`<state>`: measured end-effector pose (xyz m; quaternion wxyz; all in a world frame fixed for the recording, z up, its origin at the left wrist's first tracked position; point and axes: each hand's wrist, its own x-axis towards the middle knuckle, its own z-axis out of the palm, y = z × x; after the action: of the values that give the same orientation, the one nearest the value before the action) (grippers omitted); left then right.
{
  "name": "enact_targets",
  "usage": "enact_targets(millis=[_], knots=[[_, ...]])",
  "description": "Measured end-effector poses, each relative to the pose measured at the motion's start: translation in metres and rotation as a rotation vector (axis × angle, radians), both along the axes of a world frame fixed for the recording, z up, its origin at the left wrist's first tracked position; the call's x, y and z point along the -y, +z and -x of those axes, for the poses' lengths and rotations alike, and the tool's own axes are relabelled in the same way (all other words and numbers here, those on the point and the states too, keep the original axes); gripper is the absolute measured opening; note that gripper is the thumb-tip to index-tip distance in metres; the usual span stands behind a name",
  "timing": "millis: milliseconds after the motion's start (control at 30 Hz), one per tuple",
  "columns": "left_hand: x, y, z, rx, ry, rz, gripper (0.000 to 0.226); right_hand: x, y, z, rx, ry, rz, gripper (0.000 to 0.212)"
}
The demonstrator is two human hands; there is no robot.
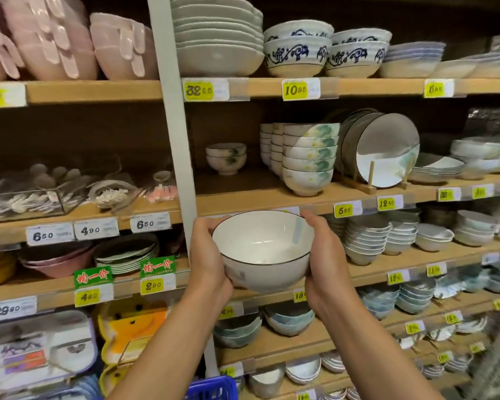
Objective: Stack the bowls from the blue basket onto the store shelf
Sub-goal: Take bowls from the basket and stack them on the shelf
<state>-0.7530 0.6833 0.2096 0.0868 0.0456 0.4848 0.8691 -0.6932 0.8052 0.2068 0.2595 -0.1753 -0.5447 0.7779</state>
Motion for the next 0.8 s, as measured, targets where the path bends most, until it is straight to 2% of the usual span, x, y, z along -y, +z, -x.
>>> enact_targets(millis=[400, 467, 567, 667, 800], knots=[[-0.089, 0.02, -0.003, -0.018, 0.153, 0.066, 0.056, -0.096, 0.017, 0.026, 0.049, 0.133, 0.009, 0.026], [-0.095, 0.024, -0.001, -0.004, 0.167, 0.074, 0.059, -0.103, 0.021, 0.033, 0.036, 0.139, 0.007, 0.031], [-0.102, 0.029, 0.006, 0.008, 0.189, 0.09, 0.053, -0.116, 0.028, 0.046, 0.057, 0.199, 0.042, 0.036], [-0.103, 0.032, 0.014, 0.009, 0.216, 0.164, 0.027, -0.123, 0.037, 0.063, 0.068, 0.262, 0.152, 0.038], [-0.095, 0.037, 0.035, -0.009, 0.288, 0.193, 0.033, -0.126, 0.046, 0.09, 0.103, 0.296, 0.21, 0.044]])
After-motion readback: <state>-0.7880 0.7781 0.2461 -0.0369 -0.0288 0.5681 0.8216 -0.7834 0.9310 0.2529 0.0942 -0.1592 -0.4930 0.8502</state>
